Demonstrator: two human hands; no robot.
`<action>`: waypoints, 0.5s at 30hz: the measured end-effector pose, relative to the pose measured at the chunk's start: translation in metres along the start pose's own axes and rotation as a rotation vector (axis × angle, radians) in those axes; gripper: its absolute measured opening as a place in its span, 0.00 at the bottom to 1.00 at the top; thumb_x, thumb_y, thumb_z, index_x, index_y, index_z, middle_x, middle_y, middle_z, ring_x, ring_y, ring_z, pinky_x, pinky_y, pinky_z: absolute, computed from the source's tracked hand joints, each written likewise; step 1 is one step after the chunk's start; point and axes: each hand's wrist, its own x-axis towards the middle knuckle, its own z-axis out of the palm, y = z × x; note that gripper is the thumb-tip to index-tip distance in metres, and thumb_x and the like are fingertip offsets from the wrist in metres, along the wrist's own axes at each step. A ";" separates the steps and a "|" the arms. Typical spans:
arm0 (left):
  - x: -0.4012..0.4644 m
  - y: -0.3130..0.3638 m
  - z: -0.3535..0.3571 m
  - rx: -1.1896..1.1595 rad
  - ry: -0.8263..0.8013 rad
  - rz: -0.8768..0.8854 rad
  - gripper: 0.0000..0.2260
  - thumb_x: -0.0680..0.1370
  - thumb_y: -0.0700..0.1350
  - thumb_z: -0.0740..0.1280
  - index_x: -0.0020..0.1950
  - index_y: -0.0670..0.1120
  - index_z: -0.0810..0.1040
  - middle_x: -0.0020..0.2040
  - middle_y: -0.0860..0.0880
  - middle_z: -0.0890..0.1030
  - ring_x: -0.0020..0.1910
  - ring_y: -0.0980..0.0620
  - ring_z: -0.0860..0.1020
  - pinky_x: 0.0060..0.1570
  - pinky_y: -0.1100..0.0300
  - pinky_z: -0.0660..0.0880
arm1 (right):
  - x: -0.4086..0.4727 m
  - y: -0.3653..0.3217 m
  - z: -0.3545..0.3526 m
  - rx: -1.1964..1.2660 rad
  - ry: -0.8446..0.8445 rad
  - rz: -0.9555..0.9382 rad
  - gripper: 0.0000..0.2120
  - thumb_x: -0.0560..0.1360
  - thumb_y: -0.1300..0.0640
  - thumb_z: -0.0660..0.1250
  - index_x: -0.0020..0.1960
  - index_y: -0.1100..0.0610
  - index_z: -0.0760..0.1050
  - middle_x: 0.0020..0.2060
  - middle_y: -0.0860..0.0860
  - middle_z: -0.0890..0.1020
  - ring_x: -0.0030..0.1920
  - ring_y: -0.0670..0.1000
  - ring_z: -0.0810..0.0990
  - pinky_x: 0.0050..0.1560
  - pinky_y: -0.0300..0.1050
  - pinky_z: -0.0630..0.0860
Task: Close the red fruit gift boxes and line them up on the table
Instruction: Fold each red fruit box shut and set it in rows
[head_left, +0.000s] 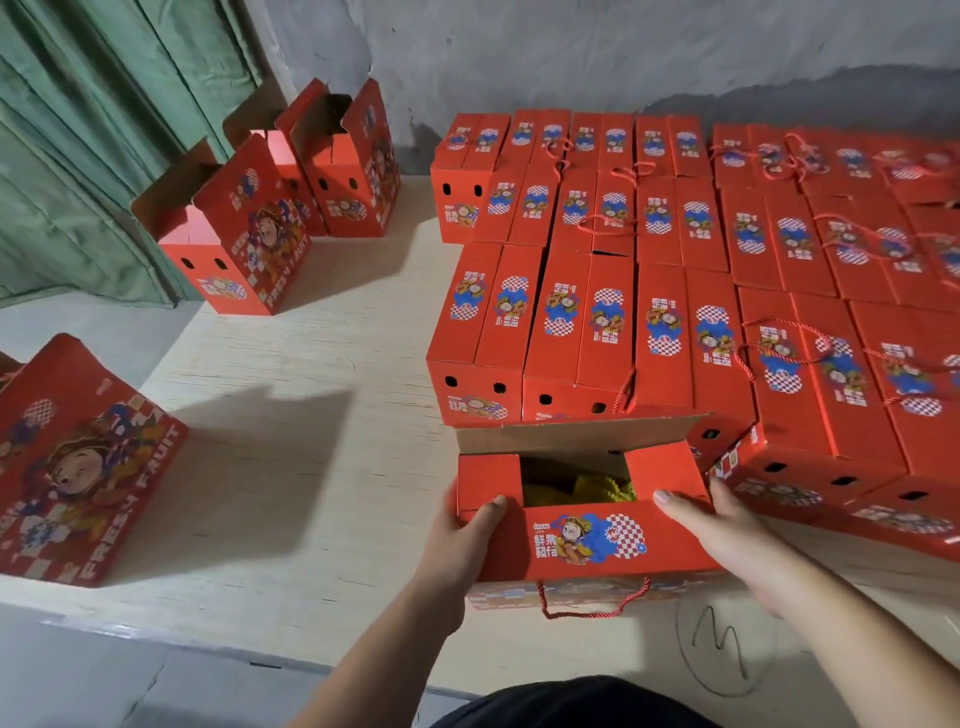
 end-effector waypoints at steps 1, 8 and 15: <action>-0.002 0.000 0.000 -0.025 0.010 0.021 0.21 0.78 0.56 0.73 0.69 0.57 0.72 0.57 0.53 0.85 0.51 0.52 0.86 0.42 0.57 0.84 | -0.002 -0.001 0.000 0.008 -0.012 -0.008 0.33 0.71 0.34 0.71 0.72 0.42 0.66 0.63 0.44 0.78 0.57 0.45 0.78 0.55 0.48 0.72; -0.003 -0.002 -0.008 0.883 0.251 0.903 0.09 0.82 0.48 0.66 0.62 0.54 0.77 0.63 0.54 0.73 0.60 0.49 0.71 0.58 0.53 0.72 | -0.008 -0.007 0.012 -0.439 0.578 -0.832 0.30 0.77 0.54 0.72 0.75 0.57 0.66 0.66 0.55 0.67 0.64 0.58 0.73 0.62 0.55 0.75; 0.015 0.011 -0.009 1.238 0.199 0.786 0.13 0.81 0.61 0.62 0.50 0.58 0.84 0.57 0.60 0.75 0.55 0.46 0.69 0.52 0.54 0.58 | -0.017 -0.019 0.034 -0.826 0.219 -0.979 0.11 0.81 0.50 0.64 0.57 0.54 0.81 0.53 0.47 0.79 0.54 0.52 0.77 0.54 0.49 0.74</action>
